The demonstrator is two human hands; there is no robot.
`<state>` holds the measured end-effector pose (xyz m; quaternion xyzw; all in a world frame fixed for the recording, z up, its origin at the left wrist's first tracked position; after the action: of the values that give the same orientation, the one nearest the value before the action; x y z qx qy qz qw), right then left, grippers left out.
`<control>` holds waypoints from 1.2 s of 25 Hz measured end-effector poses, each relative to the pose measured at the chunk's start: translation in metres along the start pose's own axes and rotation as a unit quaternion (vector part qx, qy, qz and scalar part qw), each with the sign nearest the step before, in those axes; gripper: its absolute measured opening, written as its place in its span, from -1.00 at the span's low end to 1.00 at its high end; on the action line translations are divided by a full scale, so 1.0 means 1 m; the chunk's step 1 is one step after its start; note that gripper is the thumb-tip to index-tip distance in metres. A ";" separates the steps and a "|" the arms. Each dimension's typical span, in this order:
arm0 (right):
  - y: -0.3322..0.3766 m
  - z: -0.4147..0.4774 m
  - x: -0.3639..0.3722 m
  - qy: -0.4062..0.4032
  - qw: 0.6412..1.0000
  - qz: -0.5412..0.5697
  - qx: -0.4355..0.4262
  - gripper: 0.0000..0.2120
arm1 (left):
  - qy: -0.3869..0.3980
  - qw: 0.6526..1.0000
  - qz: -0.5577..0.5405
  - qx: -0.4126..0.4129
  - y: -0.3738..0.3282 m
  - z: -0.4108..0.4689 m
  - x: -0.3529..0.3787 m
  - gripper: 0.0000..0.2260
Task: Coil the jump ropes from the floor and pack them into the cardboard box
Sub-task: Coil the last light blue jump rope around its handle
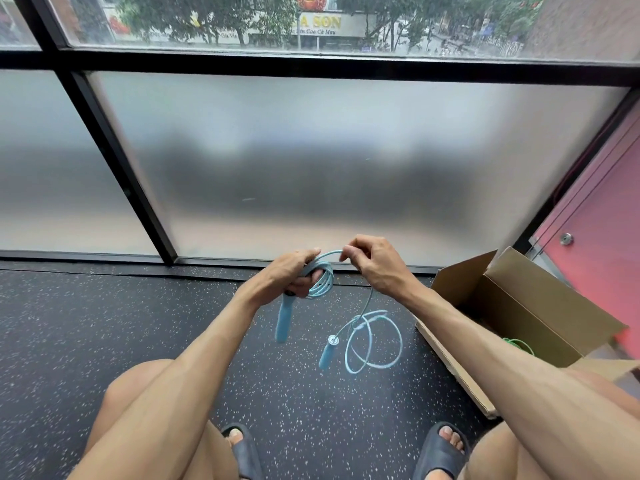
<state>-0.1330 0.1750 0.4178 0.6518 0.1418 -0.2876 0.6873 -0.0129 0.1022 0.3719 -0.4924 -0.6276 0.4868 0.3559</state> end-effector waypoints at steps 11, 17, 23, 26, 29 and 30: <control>-0.047 -0.004 0.056 0.156 0.971 0.092 0.157 -0.84 | -0.011 0.921 -0.332 0.206 -0.039 -0.006 -0.016 -0.61; -0.061 -0.015 0.078 0.203 0.946 0.138 0.209 -0.89 | -0.231 0.897 -0.277 0.254 -0.034 -0.013 -0.050 -0.64; -0.015 -0.013 0.083 0.229 0.963 0.066 0.126 -0.80 | -0.376 0.898 0.035 0.225 -0.041 -0.029 -0.053 -0.62; 0.002 -0.008 0.076 0.206 0.976 0.014 0.072 -0.73 | -0.349 0.891 0.226 0.181 -0.042 -0.019 -0.041 -0.65; 0.008 -0.004 0.059 0.164 0.985 -0.032 0.044 -0.69 | -0.249 0.890 0.378 0.058 -0.023 0.003 -0.028 -0.63; 0.010 -0.003 0.052 0.149 0.987 -0.042 0.037 -0.68 | -0.213 0.889 0.405 0.021 -0.017 0.008 -0.022 -0.61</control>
<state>-0.0853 0.1666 0.3955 0.7060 0.2589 -0.2207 0.6211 -0.0187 0.0782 0.3865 -0.5806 -0.4243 0.6949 -0.0037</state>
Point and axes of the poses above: each hand's wrist, its own z-axis towards the middle knuckle, its own x-axis out of the palm, y = z × x, the point moved 8 cm from there along z, towards the middle knuckle, and after that the axes turned 10 degrees about y, right-handed, at the moved point
